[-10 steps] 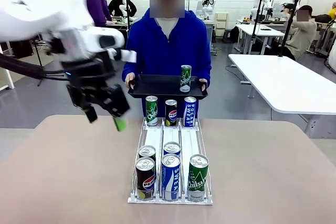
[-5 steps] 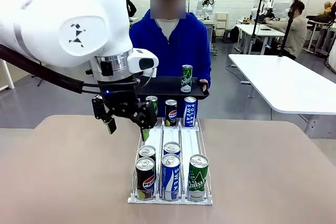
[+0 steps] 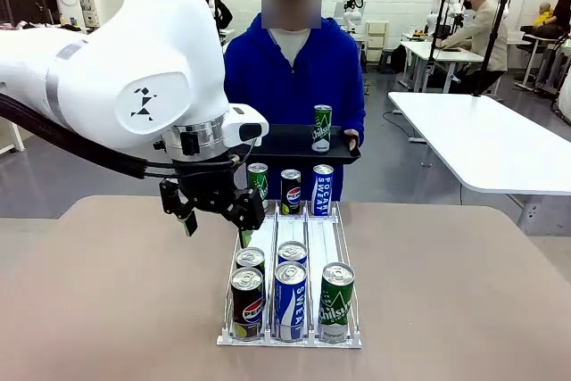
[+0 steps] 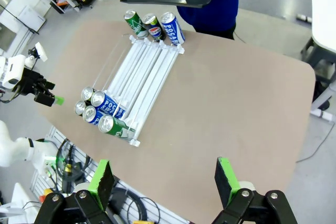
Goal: Retrieve and hand over the desired beverage to the person.
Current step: Pick up another can of the same type that the person held from the Automatic Can Dispenser.
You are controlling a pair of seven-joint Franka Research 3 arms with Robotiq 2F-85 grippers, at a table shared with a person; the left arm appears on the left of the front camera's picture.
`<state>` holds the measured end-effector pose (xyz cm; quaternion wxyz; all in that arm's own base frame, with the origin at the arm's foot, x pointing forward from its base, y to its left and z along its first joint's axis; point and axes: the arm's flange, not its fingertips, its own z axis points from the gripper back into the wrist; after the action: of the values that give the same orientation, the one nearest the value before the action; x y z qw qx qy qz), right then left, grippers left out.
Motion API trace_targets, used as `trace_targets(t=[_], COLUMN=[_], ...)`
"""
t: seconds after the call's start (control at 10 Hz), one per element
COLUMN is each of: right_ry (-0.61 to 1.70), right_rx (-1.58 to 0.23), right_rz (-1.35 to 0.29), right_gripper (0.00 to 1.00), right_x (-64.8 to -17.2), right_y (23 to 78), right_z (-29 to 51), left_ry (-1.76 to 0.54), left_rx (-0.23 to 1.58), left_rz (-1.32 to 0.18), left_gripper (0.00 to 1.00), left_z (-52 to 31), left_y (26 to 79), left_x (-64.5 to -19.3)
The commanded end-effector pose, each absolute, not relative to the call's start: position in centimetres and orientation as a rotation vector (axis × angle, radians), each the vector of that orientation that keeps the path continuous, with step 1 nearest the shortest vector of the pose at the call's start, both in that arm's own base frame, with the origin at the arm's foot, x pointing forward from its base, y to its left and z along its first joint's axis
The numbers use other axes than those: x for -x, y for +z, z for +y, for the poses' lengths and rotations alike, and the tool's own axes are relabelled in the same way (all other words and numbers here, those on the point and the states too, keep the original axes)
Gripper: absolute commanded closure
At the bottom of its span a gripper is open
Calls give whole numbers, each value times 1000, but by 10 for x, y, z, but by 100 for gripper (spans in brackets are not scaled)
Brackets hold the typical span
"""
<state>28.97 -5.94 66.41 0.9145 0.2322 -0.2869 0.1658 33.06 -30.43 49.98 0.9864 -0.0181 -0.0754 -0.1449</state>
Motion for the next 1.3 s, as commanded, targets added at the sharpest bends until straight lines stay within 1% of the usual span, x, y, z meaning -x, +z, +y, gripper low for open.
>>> trace_targets(t=[0.0, 0.5, 0.7, 0.9, 1.2], right_ry=[341, 341, 341, 341, 341], right_rx=[-480, -480, -480, -480, -480], right_rz=[-589, -589, -589, -589, -589], right_gripper=[0, 0, 0, 0, 0], right_x=[-290, -290, -290, -290, -290], right_y=[663, 663, 663, 663, 663], right_z=[-60, -60, -60, -60, -60], left_ry=[-294, -297, -158, -73, -11], left_rx=[28, 37, 44, 70, 103], left_rz=[-152, -151, -149, -134, -144], left_gripper=[0, 0, 0, 0, 0], left_z=[-304, -306, -319, -321, -322], left_y=[506, 502, 477, 456, 439], left_x=[-327, -328, -329, -331, -331])
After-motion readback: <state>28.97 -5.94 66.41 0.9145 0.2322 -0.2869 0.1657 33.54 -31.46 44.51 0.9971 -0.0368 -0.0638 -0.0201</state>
